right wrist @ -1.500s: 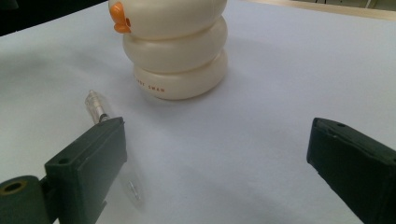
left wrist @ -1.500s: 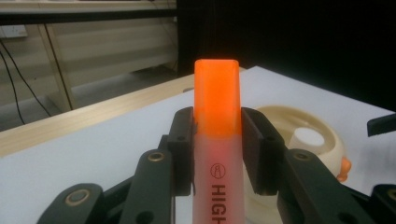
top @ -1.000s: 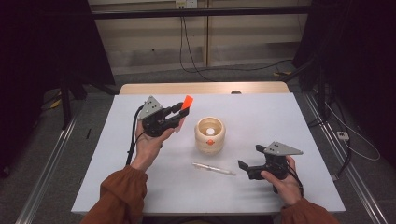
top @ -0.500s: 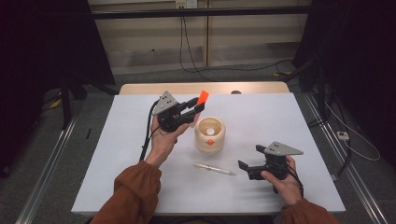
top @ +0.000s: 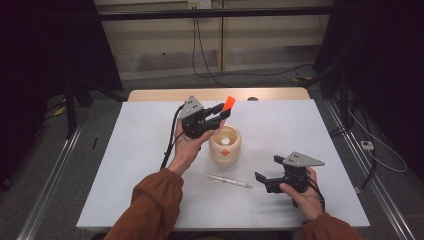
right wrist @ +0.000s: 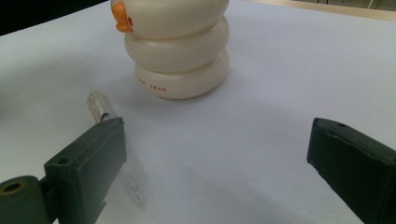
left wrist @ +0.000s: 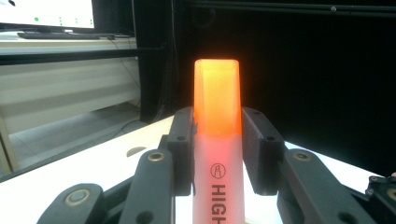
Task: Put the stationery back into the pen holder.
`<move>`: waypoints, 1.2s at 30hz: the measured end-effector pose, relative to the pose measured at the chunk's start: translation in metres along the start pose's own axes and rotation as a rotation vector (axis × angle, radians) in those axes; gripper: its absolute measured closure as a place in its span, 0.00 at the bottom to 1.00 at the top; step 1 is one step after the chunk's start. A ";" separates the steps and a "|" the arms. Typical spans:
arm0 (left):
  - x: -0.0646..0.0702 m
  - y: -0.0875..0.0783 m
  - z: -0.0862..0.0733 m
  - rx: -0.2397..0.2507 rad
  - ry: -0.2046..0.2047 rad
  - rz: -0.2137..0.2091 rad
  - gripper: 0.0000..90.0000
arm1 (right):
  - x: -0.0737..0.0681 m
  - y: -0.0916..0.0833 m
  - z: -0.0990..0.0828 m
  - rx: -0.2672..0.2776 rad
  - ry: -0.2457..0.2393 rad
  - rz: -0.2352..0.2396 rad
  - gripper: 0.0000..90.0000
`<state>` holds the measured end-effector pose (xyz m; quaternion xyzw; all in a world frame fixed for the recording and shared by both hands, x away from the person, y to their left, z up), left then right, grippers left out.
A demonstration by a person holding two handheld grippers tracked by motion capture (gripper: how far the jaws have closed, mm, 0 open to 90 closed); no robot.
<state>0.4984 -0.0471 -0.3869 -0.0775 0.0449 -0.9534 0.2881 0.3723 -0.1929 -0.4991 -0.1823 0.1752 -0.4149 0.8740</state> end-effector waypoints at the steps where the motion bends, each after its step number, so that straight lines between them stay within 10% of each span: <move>1: 0.001 0.002 -0.001 -0.003 0.005 -0.007 0.74 | 0.000 0.000 0.000 -0.002 0.001 0.000 0.05; 36: -0.006 0.008 -0.061 -0.169 0.013 0.002 0.73 | -0.001 0.000 0.000 -0.002 -0.001 0.002 0.05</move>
Point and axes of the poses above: each handheld gripper's, and its own axes: y roughly forward along the jaws, z roughly out of its top, x roughly to its right, the point moved 10 cm from there along y, roughly forward along the jaws, and after that the axes turned 2 degrees about z, right-handed, at the moved point
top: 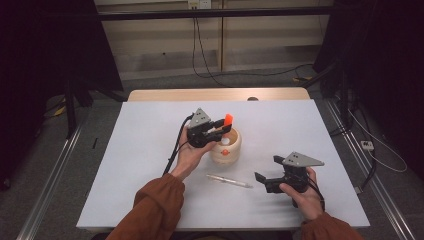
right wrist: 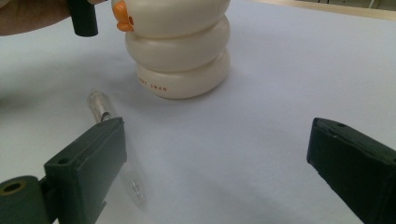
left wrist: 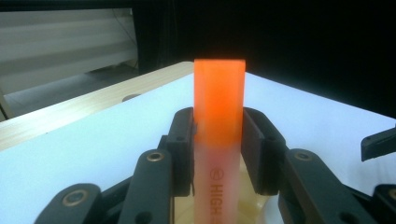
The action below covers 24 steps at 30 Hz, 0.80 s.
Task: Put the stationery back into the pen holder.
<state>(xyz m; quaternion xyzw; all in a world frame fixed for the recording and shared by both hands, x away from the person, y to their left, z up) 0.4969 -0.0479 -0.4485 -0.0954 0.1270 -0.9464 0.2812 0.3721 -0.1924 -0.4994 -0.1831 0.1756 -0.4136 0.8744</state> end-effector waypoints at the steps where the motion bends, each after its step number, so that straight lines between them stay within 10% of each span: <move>1: 0.000 -0.001 0.001 0.005 -0.004 0.004 0.71 | 0.000 0.000 0.000 0.001 0.000 0.000 0.05; 24: 0.001 -0.032 0.010 -0.085 -0.025 -0.012 0.09 | -0.001 0.001 0.001 0.003 -0.005 0.003 0.05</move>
Point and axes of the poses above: each handheld gripper's, and its own axes: y roughly forward along the jaws, z roughly out of its top, x roughly to its right, the point moved 10 cm from there along y, roughly forward along the jaws, and after that the axes turned 2 degrees about z, right-handed, at the moved point
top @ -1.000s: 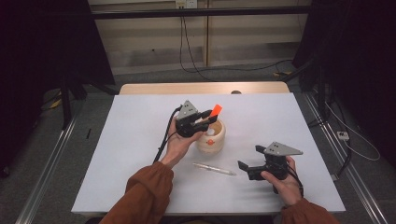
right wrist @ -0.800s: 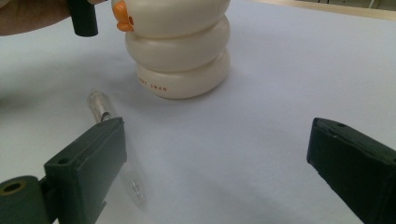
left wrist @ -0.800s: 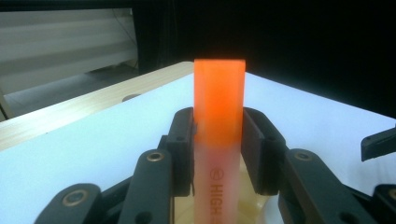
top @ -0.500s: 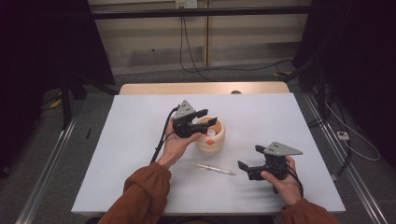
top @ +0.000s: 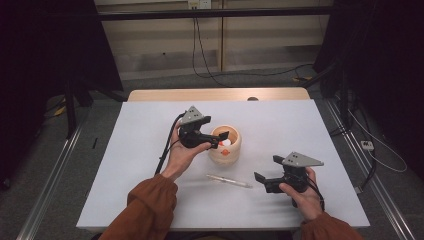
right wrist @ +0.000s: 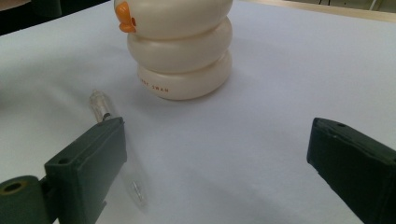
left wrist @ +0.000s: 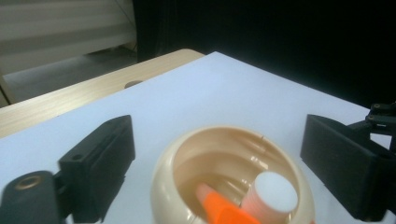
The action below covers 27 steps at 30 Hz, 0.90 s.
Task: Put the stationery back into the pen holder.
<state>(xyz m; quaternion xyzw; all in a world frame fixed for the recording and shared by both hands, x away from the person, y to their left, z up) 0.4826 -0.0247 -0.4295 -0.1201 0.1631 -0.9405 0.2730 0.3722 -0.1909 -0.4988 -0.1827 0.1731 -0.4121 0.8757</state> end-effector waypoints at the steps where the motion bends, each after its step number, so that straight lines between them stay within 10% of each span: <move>1: -0.001 -0.002 0.000 -0.006 0.000 -0.002 0.07 | 0.000 0.000 0.000 0.001 0.000 0.000 0.05; 27: -0.020 -0.073 -0.050 -0.082 0.002 0.056 0.06 | -0.001 -0.002 0.003 0.001 0.006 -0.001 0.06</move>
Point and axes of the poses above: each handheld gripper's, and its own axes: y roughly forward along the jaws, z roughly out of its top, x roughly to its right, the point moved 10 cm from there along y, roughly forward along the jaws, and after that the axes turned 2 degrees about z, right-handed, at the moved point
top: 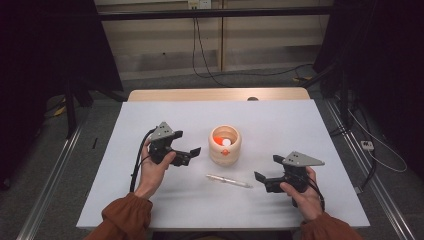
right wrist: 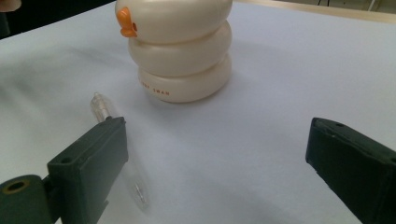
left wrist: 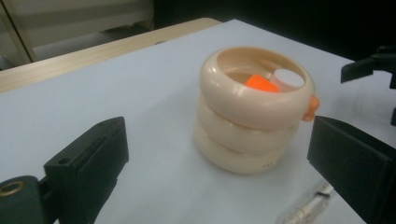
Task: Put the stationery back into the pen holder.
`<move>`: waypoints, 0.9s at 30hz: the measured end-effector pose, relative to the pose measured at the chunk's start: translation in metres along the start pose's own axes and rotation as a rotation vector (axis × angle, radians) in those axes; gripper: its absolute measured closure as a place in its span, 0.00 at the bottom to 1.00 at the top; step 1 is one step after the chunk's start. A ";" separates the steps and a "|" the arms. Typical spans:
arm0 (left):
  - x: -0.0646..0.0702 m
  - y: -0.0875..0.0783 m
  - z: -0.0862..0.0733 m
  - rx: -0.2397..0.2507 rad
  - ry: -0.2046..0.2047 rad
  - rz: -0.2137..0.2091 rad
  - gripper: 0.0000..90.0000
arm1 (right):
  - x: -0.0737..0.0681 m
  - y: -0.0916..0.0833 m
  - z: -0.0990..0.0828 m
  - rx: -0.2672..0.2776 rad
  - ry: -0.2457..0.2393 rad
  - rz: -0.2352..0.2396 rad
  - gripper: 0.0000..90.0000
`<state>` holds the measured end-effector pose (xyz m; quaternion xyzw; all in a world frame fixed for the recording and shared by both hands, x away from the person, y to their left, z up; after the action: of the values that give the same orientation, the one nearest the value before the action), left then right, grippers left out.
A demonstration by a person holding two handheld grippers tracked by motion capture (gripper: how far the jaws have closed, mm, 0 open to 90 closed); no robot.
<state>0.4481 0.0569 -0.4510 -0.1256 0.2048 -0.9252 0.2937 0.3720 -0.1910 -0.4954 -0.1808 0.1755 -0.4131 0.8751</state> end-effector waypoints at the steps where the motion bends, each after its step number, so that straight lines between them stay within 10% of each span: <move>1: 0.002 -0.002 -0.002 -0.008 0.007 0.002 0.06 | 0.001 0.000 0.000 -0.004 0.007 0.000 0.06; 7: 0.011 -0.013 -0.022 -0.052 0.052 -0.009 0.07 | -0.004 -0.003 0.002 -0.031 0.006 0.030 0.06; 15: 0.026 -0.033 -0.046 -0.052 0.012 -0.026 0.07 | -0.019 0.001 0.000 -0.089 -0.011 0.093 0.08; 27: 0.020 -0.053 -0.071 -0.067 0.006 0.037 0.07 | -0.036 0.015 -0.003 -0.200 -0.060 0.180 0.09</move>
<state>0.3813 0.1061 -0.4882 -0.1289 0.2387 -0.9126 0.3058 0.3595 -0.1545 -0.4992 -0.2629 0.2051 -0.3076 0.8912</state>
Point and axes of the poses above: each handheld gripper's, and its own axes: y roughly forward along the jaws, z roughly out of its top, x roughly to its right, the point moved 10 cm from there along y, roughly forward along the jaws, and after that the axes turned 2 degrees about z, right-handed, at the moved point
